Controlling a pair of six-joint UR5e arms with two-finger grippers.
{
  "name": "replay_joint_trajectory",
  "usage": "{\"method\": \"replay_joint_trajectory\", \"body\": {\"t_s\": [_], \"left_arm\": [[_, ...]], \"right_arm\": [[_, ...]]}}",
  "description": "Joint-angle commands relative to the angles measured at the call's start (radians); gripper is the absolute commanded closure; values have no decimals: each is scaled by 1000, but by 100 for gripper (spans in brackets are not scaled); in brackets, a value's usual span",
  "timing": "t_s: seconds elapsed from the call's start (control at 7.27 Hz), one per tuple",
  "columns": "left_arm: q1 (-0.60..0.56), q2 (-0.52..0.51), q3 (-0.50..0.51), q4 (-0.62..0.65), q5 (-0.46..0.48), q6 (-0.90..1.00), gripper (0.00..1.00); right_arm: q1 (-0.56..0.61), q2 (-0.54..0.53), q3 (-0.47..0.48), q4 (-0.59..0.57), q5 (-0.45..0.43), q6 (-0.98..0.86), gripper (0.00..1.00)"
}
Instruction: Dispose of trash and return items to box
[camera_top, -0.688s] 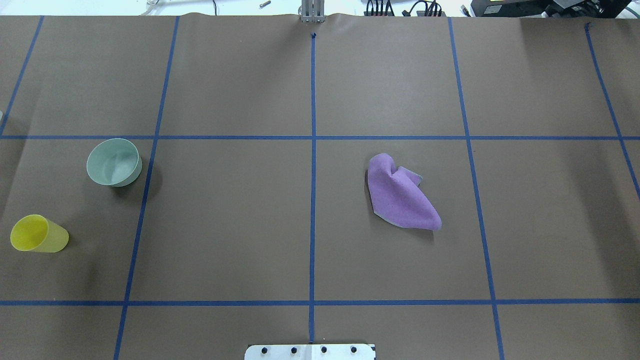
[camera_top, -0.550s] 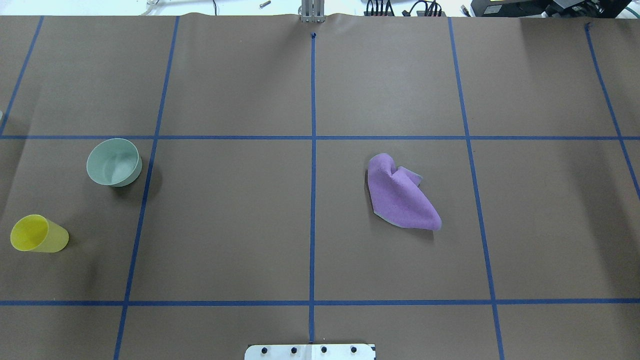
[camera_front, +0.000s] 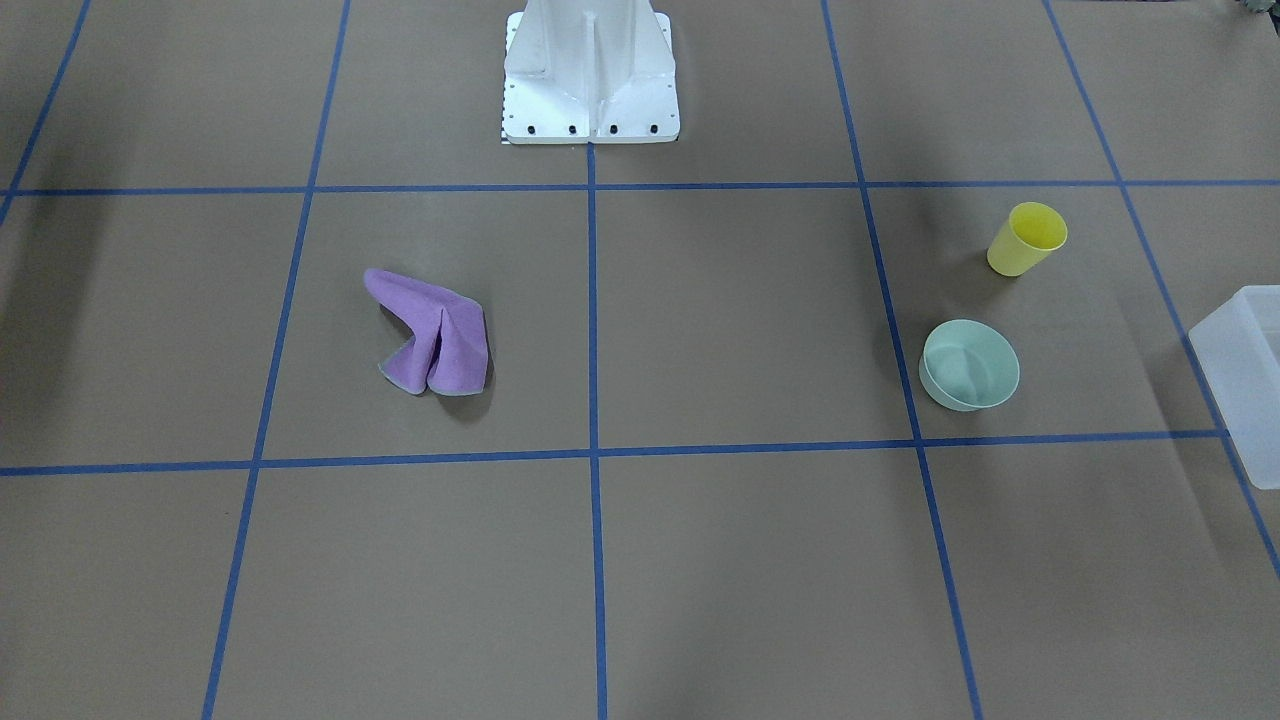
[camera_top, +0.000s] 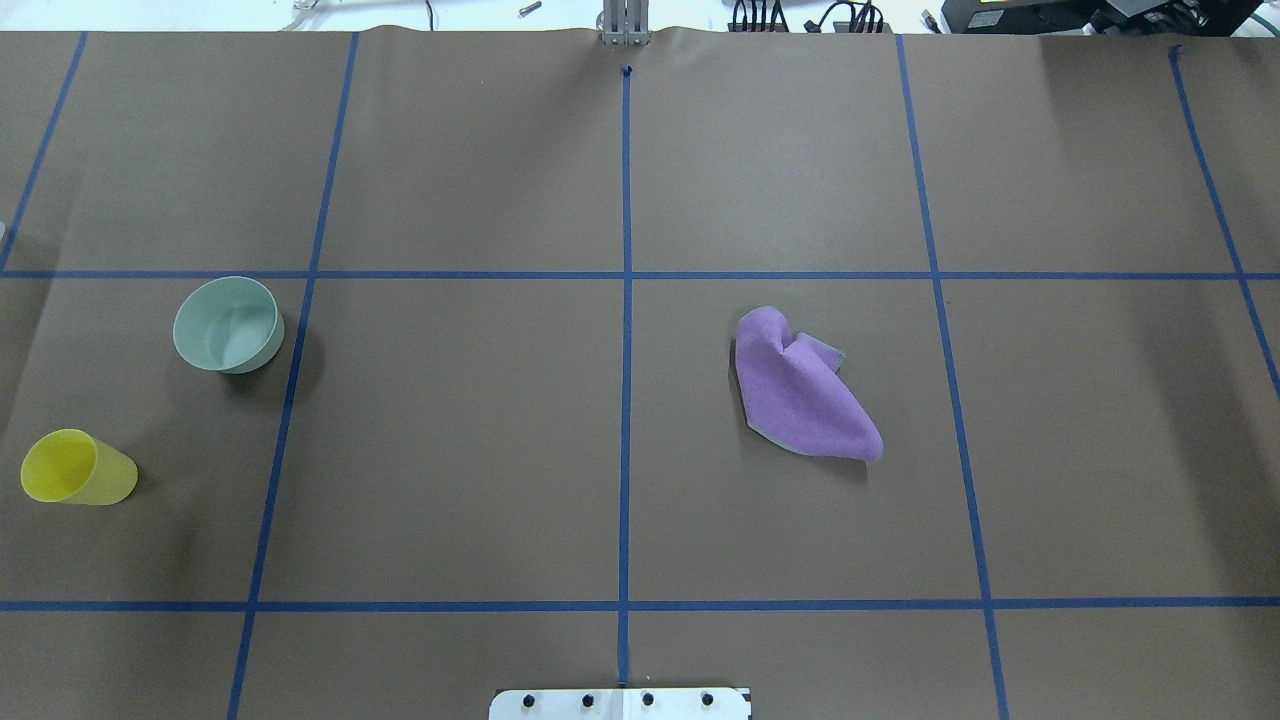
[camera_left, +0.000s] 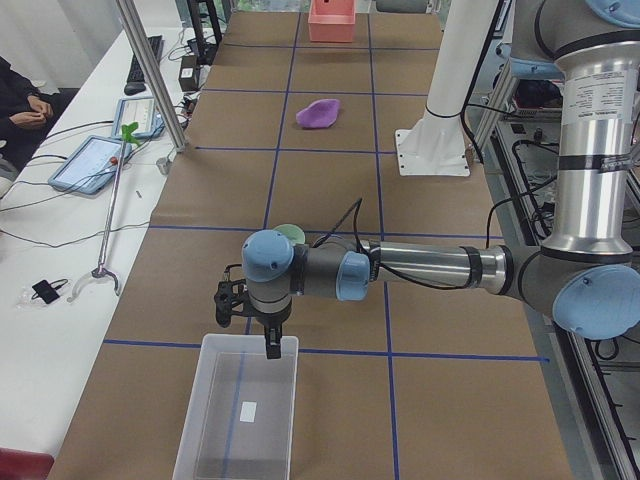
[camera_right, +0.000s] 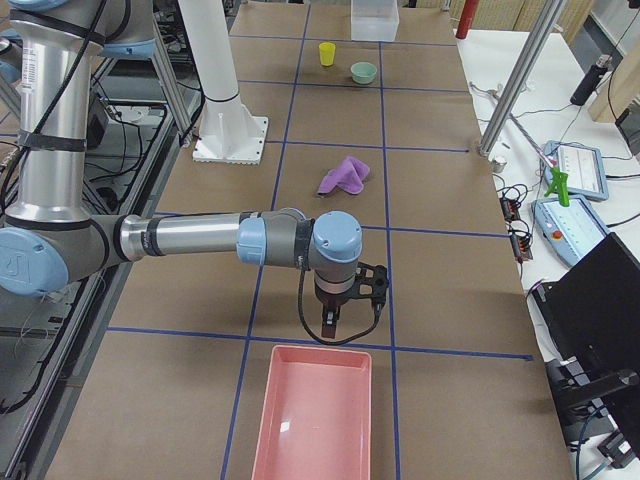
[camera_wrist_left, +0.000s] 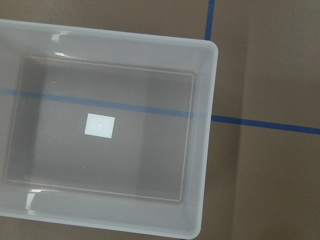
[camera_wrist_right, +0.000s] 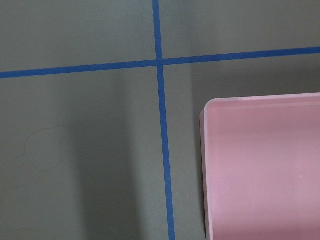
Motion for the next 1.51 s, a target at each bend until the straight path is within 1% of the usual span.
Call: {"method": "replay_joint_trajectory", "body": {"t_s": [0.0, 0.83, 1.1, 1.38], "left_arm": [[0, 0, 0, 0, 0, 3, 2], [2, -11, -8, -5, -4, -6, 2], [8, -9, 24, -5, -4, 3, 2], [8, -20, 20, -23, -9, 0, 2]], "right_arm": [[0, 0, -1, -1, 1, 0, 0], [0, 1, 1, 1, 5, 3, 0], [0, 1, 2, 1, 5, 5, 0], [0, 3, 2, 1, 4, 3, 0]]}}
